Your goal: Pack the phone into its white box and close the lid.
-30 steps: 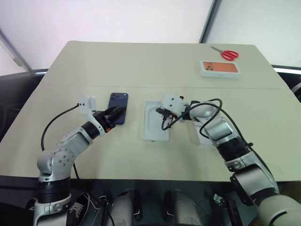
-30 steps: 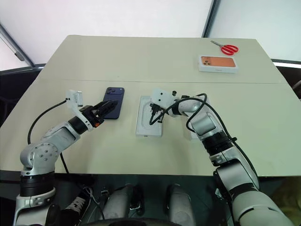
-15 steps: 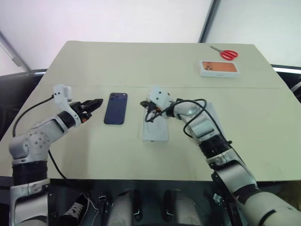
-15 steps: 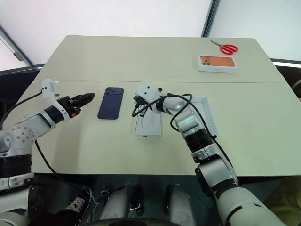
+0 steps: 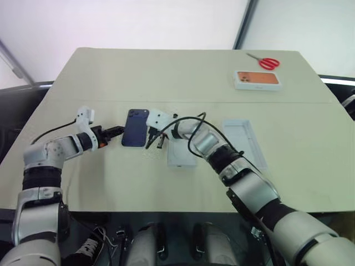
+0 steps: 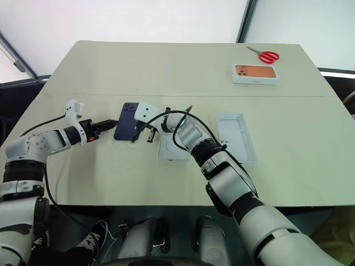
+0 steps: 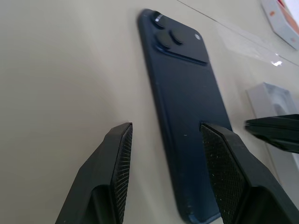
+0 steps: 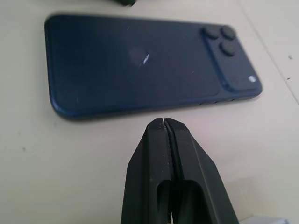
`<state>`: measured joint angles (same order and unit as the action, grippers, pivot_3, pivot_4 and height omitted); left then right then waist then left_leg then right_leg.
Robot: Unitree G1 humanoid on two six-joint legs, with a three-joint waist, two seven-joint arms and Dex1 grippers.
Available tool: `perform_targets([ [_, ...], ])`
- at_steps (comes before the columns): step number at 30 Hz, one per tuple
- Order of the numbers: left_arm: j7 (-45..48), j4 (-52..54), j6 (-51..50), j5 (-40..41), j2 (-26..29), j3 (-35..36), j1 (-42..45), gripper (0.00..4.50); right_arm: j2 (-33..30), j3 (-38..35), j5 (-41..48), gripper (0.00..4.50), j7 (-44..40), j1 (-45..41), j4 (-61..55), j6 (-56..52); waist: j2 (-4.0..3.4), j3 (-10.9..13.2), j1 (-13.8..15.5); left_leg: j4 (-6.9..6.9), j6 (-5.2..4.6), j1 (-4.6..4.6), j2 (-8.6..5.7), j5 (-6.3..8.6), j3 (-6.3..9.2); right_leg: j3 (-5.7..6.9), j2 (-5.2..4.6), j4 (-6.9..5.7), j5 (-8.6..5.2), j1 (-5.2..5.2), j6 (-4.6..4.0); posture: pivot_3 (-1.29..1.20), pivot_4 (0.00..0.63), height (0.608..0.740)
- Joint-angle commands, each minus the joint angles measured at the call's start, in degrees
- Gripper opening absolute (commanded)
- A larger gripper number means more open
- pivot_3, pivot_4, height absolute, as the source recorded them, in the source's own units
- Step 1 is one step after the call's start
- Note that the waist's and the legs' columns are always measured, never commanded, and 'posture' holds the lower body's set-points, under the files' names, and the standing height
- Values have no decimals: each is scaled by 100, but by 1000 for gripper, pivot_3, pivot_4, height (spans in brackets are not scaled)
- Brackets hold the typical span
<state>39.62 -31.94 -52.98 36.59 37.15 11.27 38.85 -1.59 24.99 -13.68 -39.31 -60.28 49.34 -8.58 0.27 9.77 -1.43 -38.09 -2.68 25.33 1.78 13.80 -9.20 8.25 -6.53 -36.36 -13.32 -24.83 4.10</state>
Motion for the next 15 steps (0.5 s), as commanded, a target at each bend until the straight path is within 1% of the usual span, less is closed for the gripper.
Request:
perform_targets([
  [1, 326, -262, -120, -264, 2, -261, 178, 2419, 85, 56, -165, 29, 82, -152, 223, 236, 1, -1, -19, 0, 0, 0, 0, 0, -1, -2, -1, 0, 0, -1, 0, 0, 150, 738],
  [3, 441, -410, -10, -537, -24, -489, 211, 2419, 145, 20, -155, 29, 45, -171, 285, 257, -1, -3, -36, 0, 3, -2, 0, -1, 0, -3, 0, -3, 0, 0, 0, 0, 150, 738],
  [8, 745, -948, -273, -755, -178, -605, 396, 2419, 234, -22, -211, 29, 174, -273, 470, 374, -6, -10, -71, 1, 3, -9, 0, -1, 0, -3, -1, -8, -1, 5, 0, 0, 150, 738],
  [14, 874, -1035, -787, -755, -502, -580, 650, 2419, 301, -101, -188, 29, 221, -373, 600, 471, -9, -14, -55, 1, 3, -16, -8, -2, 5, -2, -11, -8, -1, 16, 1, 0, 150, 738],
  [15, 870, -1048, -721, -838, -525, -620, 646, 2419, 310, -116, -191, 29, 227, -386, 622, 477, -9, -15, -54, 1, 3, -16, -8, -2, 5, -1, -11, -8, -1, 17, 1, 0, 150, 738],
])
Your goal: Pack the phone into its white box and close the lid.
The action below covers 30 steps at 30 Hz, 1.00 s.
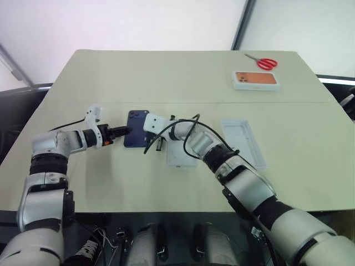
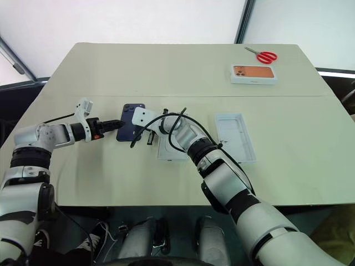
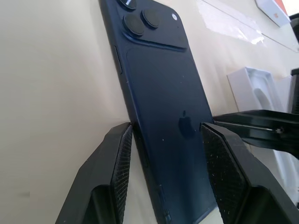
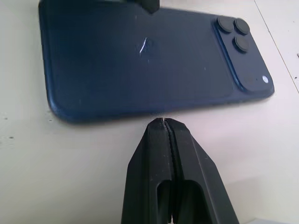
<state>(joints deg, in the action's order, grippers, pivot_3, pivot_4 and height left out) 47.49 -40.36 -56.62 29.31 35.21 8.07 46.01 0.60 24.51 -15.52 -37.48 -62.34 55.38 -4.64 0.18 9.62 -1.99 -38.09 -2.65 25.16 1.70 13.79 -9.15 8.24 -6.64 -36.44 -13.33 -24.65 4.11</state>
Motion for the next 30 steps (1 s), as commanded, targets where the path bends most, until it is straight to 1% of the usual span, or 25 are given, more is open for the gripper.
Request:
perform_targets([
  [1, 63, -257, -413, -119, -362, -266, -50, 2419, 97, -83, -12, 29, 52, -188, 35, 89, -1, -1, 5, 0, 0, -1, -1, 0, 1, 0, -2, 0, 0, 1, 0, 0, 150, 738],
  [2, 72, -296, -470, -126, -379, -237, -35, 2419, 103, -95, -18, 29, 62, -195, 49, 97, -2, -1, 11, 0, 0, -4, -2, 0, 1, 0, -2, -1, 0, 4, 0, 0, 150, 738],
  [5, 13, -218, -509, -449, -378, -559, -41, 2419, 89, -127, -6, 29, 39, -174, 7, 102, -1, -2, 11, 0, 0, -12, -3, 0, 2, 1, -5, -1, 0, 13, 1, 0, 150, 738],
  [6, -169, -291, -568, -486, -436, -477, 49, 2419, 83, -133, -5, 29, 39, -169, 8, 111, -1, -2, 14, 0, 0, -12, -4, 0, 2, 1, -5, -1, 0, 13, 1, 0, 150, 738],
  [9, -322, -380, -619, -485, -573, -248, 214, 2419, 85, -141, -11, 29, 59, -173, 43, 139, -2, -3, 34, 0, 0, -20, -5, 0, 3, 1, -6, -1, 0, 21, 1, 0, 150, 738],
  [11, -242, -318, -597, -450, -622, -193, 237, 2419, 89, -114, -43, 29, 84, -166, 52, 178, -3, -4, 51, 0, 0, -25, -5, 0, 3, 1, -8, -2, 0, 25, 1, 0, 150, 738],
  [16, -291, -483, -571, -319, -618, 241, 193, 2419, 58, -101, -70, 29, 75, -129, 10, 213, -3, -4, 60, 0, 1, -26, -5, 0, 1, -1, -10, -3, 0, 23, 1, 0, 150, 738],
  [18, -327, -589, -618, -258, -628, 443, 186, 1880, 42, -113, -83, 0, 78, -128, 25, 229, -3, -4, 57, 0, 1, -26, -5, 0, 1, -1, -10, -4, 0, 23, 1, 0, 150, 738],
  [19, -324, -607, -618, -249, -639, 496, 164, 1536, 36, -115, -94, 0, 85, -126, 33, 236, -3, -3, 53, 0, 0, -26, -5, 0, 1, -1, -10, -4, 0, 22, 1, 0, 150, 738],
  [21, -323, -604, -623, -246, -661, 553, 115, 553, 36, -121, -110, 0, 89, -124, 40, 248, -1, -4, 71, 1, 0, -26, -5, 0, 1, -1, -10, -4, -1, 22, 1, 0, 150, 738],
  [22, -330, -600, -634, -237, -667, 570, 99, 172, 38, -122, -116, 0, 86, -123, 39, 252, 3, -7, 73, 1, 0, -27, -5, 0, 2, 0, -10, -3, -1, 24, 1, 0, 150, 738],
  [23, -336, -583, -637, -231, -667, 576, 80, 13, 40, -124, -116, 0, 74, -123, 41, 252, 3, -7, 61, 1, 2, -34, -5, 1, 2, -1, -11, -3, -1, 30, 1, 0, 150, 738],
  [30, -329, -527, -711, -83, -612, 728, -15, 13, 31, -118, -137, 0, 98, -122, 45, 297, 3, -8, 41, 6, 15, -47, -6, 9, -2, -7, -12, -10, -1, 35, 1, 0, 150, 738],
])
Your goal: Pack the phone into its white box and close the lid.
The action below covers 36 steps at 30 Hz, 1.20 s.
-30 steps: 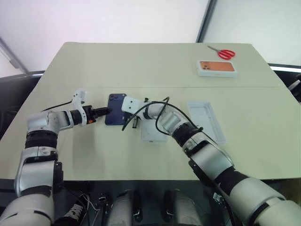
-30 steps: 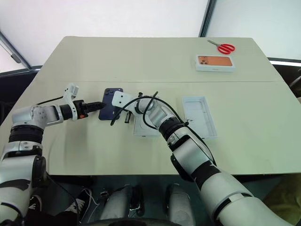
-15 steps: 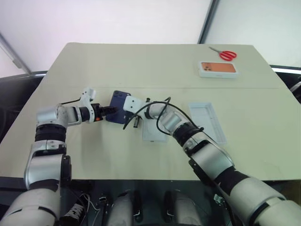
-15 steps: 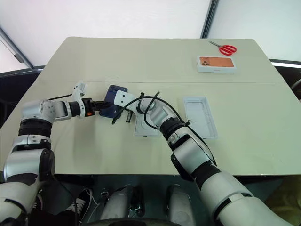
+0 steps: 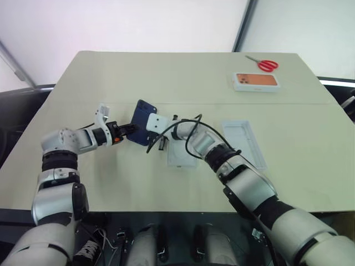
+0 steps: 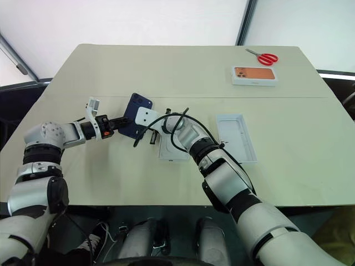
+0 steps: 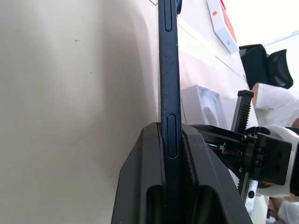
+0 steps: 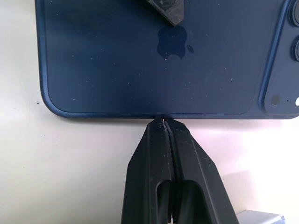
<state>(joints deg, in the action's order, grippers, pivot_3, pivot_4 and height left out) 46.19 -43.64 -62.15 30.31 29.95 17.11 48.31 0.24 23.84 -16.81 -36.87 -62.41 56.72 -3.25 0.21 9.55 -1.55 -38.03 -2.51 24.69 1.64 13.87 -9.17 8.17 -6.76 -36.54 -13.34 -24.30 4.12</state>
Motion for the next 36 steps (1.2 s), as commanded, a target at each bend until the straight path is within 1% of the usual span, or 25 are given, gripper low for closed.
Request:
perform_targets([
  [1, -232, -217, -155, -171, -90, -145, -254, 13, 61, -38, -23, 0, 44, -109, -92, 166, 0, 0, -10, 0, 0, 0, 0, 0, 0, 0, 0, 0, 0, 0, 0, 0, 150, 738],
  [5, -221, -157, -237, -93, -110, -78, -329, 13, 60, -48, -18, 0, 34, -92, -111, 170, 0, 0, -24, 1, 1, 0, 0, 0, 0, 0, 0, 0, 0, 0, 0, 0, 150, 738],
  [9, -215, 159, -456, 88, -113, 67, -433, 13, 47, -121, 31, 0, 36, -90, -165, 154, 0, 0, -66, 3, 0, 0, 0, 0, 1, -2, 0, 0, 0, -1, 0, 0, 150, 738],
  [11, -356, 116, -441, 147, -115, 245, -437, 13, 46, -372, 338, 0, -157, -70, -359, 102, 0, 0, -76, 4, -1, 0, 0, -1, 1, -4, 0, 1, 0, 0, 1, 0, 150, 738],
  [12, -388, 108, -435, 245, -108, 404, -440, 13, 33, -560, 596, 0, -343, -15, -550, 105, 0, 0, -81, 4, -8, 0, 0, -5, 1, -4, 0, 1, -1, 0, 1, 0, 150, 738],
  [14, -439, 222, -536, 580, -101, 863, -453, 13, 15, -998, 1254, 0, -868, 150, -1088, -237, 0, 4, -97, 4, -12, 1, 0, -7, 1, -5, 0, 3, -1, 0, 1, 0, 150, 738],
  [17, -454, 793, -980, 1140, -154, 1376, -641, 13, -111, -1463, 2054, 0, -1469, 438, -2061, -913, 0, 8, -111, 5, -15, 3, 6, -8, 2, -7, 1, 6, 0, -3, 1, 0, 150, 738],
  [19, -585, 1222, -1238, 1390, -271, 1579, -833, 13, -263, -1526, 2265, 0, -1654, 611, -2597, -1324, 2, 10, -101, 6, -15, 5, 6, -9, 3, -7, 0, 8, 0, -4, 1, 0, 150, 738],
  [20, -691, 1417, -1366, 1517, -348, 1707, -912, 2, -343, -1614, 2525, 259, -1848, 712, -2891, -1658, 3, 10, -95, 6, -15, 7, 6, -8, 5, -7, 0, 9, 0, -4, 1, 0, 150, 738],
  [22, -889, 1743, -1637, 1794, -487, 1995, -1030, 0, -606, -1557, 2658, 899, -2056, 979, -3497, -1906, 6, 11, -79, 6, -15, 9, 5, -8, 6, -7, -3, 16, 0, -2, 1, 0, 150, 738],
  [24, -1101, 2020, -1812, 2014, -601, 2240, -1123, 0, -902, -1386, 2553, 1811, -2108, 1245, -3969, -1931, 7, 12, -83, 5, -11, 11, 5, -5, 9, -6, -6, 18, 0, -4, 1, 0, 150, 738],
  [26, -1313, 2193, -1951, 2227, -692, 2506, -1169, 0, -1396, -1133, 2648, 2798, -2580, 1678, -4717, -2113, 9, 14, -84, 6, 0, 13, 6, 1, 9, -7, -7, 19, 0, -6, 1, 0, 150, 738],
  [29, -1602, 2398, -1987, 2418, -794, 2748, -1228, 0, -2233, -696, 2484, 2798, -3142, 2346, -5571, -1845, 13, 17, -91, 7, 0, 16, 6, 1, 8, -7, -6, 22, 0, -9, 1, 0, 150, 738],
  [31, -1795, 2493, -2059, 2603, -907, 2914, -1188, 0, -2541, -571, 2475, 2798, -3252, 2596, -5860, -1814, 16, 19, -92, 7, 0, 16, 7, 2, 8, -6, -5, 22, 0, -9, 1, 0, 150, 738],
  [34, -1975, 2780, -2041, 2653, -1078, 2766, -1246, 0, -2780, -365, 2305, 2798, -3239, 2786, -6009, -1671, 18, 20, -86, 6, 1, 16, 10, 2, 8, -6, -3, 20, 0, -12, 1, 0, 150, 738],
  [36, -2088, 2837, -2028, 2709, -1181, 2745, -1260, 0, -2732, -316, 2246, 2798, -3075, 2814, -5951, -1611, 19, 21, -80, 6, 1, 16, 9, 2, 8, -6, -3, 20, 0, -12, 1, 0, 150, 738],
])
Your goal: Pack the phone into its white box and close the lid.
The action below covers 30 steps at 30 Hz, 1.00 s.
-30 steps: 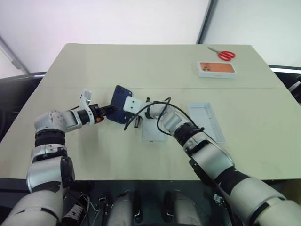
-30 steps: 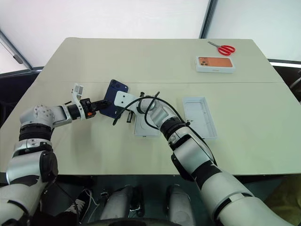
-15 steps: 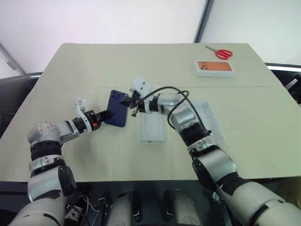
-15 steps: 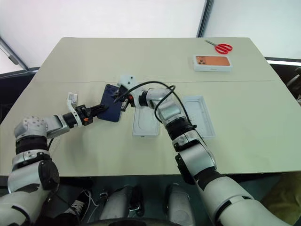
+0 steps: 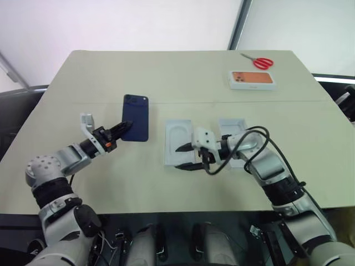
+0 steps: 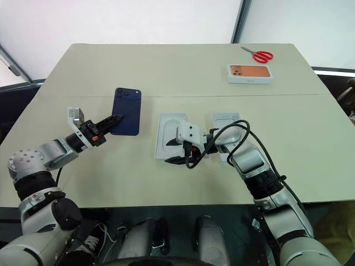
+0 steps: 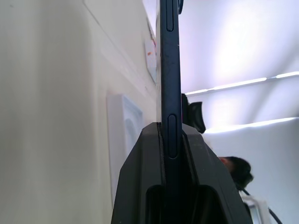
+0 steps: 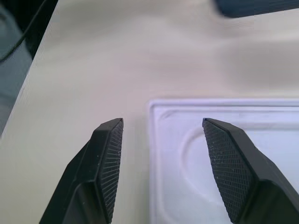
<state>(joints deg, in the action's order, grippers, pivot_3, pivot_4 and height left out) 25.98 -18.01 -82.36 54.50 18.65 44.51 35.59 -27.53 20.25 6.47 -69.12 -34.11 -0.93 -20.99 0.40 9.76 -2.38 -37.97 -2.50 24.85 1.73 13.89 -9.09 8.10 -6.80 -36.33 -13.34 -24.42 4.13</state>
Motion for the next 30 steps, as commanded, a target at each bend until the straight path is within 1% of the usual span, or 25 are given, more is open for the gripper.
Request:
perform_targets([
  [1, -100, 293, 1, 315, -81, -8, -5, 0, 65, 79, -165, 2798, 254, -30, -113, 192, 1, 0, 7, 0, 0, 0, -1, 0, -1, 0, -1, 0, 0, 0, 0, 0, 150, 738],
  [4, -171, 364, 24, 378, -104, -62, -70, 0, 19, 216, -379, 2798, 375, -39, 27, 341, 3, 2, 8, -1, -1, 0, -1, -1, -1, 0, 0, 0, 0, 0, 0, 0, 150, 738],
  [10, -313, 453, 51, 512, -93, -46, -83, 0, -99, 266, -490, 2798, 374, 30, 159, 405, 16, 9, 56, -3, -1, 1, -2, 0, -2, 0, -2, 1, 0, 1, 0, 0, 150, 738],
  [13, -373, 498, 79, 556, -101, -97, -120, 0, -105, 210, -325, 2798, 278, 67, 134, 141, 18, 10, 104, -3, 0, 1, -2, 0, -1, 0, -2, 2, 0, 1, 0, 0, 150, 738],
  [14, -390, 502, 90, 577, -106, -101, -126, 0, -138, 226, -365, 2560, 266, 81, 151, 185, 18, 11, 123, -4, 0, 1, -2, 0, -1, 0, -2, 2, 0, 1, 0, 0, 150, 738],
  [16, -431, 519, 110, 617, -133, -106, -137, 0, -224, 310, -564, 1931, 307, 109, 291, 357, 18, 11, 133, -4, 0, 1, -1, 0, -1, 0, -1, 2, 0, 0, -1, 0, 150, 738],
  [28, -586, 620, 220, 742, -184, -265, -172, 0, -84, 332, -494, 1931, 336, 122, 284, 194, 21, 12, 154, -5, 0, 1, -1, 0, -1, 0, -1, 2, 0, 2, -1, 0, 150, 738],
  [30, -601, 624, 236, 773, -186, -290, -186, 0, -67, 379, -570, 1348, 398, 134, 303, 217, 21, 12, 153, -5, 0, 1, -1, 0, -1, 0, -1, 2, 0, 1, -1, 0, 150, 738],
])
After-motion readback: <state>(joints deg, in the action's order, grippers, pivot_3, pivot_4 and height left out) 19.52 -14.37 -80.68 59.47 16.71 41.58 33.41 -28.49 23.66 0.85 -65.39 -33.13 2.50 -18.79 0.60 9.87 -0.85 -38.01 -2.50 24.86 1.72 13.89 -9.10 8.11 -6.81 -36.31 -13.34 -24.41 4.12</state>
